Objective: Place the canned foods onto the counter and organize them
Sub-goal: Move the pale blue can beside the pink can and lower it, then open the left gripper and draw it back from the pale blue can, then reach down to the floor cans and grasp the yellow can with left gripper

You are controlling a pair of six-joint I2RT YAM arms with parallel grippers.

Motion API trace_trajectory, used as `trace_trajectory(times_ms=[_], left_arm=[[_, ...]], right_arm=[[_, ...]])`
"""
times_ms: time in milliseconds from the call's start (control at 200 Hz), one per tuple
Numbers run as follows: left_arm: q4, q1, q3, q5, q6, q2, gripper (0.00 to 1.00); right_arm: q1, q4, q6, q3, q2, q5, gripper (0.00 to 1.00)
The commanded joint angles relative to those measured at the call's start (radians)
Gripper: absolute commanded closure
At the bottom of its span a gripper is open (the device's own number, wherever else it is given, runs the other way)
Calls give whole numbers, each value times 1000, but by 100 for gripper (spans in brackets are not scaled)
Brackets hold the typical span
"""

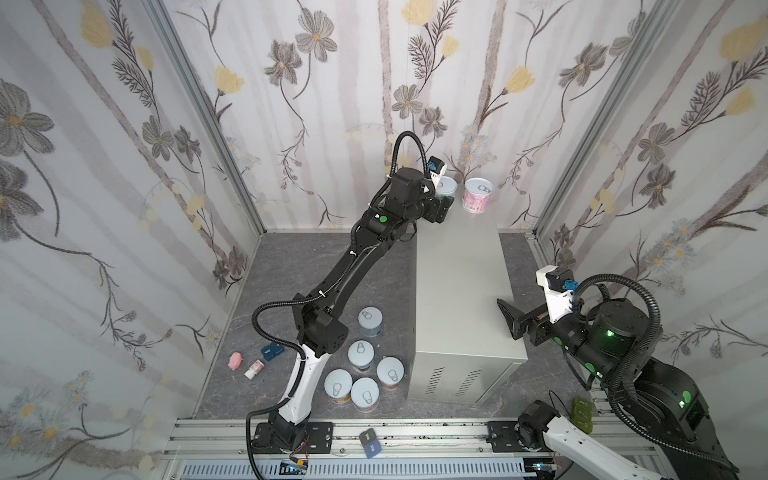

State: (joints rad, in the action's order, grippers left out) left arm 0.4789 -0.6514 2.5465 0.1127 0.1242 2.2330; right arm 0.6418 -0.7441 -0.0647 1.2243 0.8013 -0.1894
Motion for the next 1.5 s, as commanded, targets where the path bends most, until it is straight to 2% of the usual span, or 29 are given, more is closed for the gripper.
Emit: trace_trajectory(times_ms=[0,195,270,490,654,719,854,1089,1354,1494], left_arm=[[61,2,-1,32,13,-10,0],[90,3,-13,67,-12,-101,0],[101,3,-63,59,-27,-165,0],[100,1,-425,-10,-52,-451,0],[85,2,-765,-79,-117,-719,0],[77,2,-916,-101,-167,-840,0],[125,0,-1193,-151,-288,-1061,0],[292,-2,-1488,-199,-529,-1340,0],[501,-30,-1671,-237,-839,-1468,0],[596,-114,-1718,-253,-996,-1466,0]], right_arm=[[1,32,-10,8,6,1,0],[0,31,8,36,15,8,0],[2,32,14,56,29,21,0],[1,39,49,116,82,16,0],[-7,-9,155,242,191,-53,0],[-25,-50,196,311,242,-49,0],[-54,-89,227,406,310,44,0],[-61,-152,197,495,398,120,0],[-61,-124,199,473,402,123,0],[-61,-120,197,450,396,117,0]])
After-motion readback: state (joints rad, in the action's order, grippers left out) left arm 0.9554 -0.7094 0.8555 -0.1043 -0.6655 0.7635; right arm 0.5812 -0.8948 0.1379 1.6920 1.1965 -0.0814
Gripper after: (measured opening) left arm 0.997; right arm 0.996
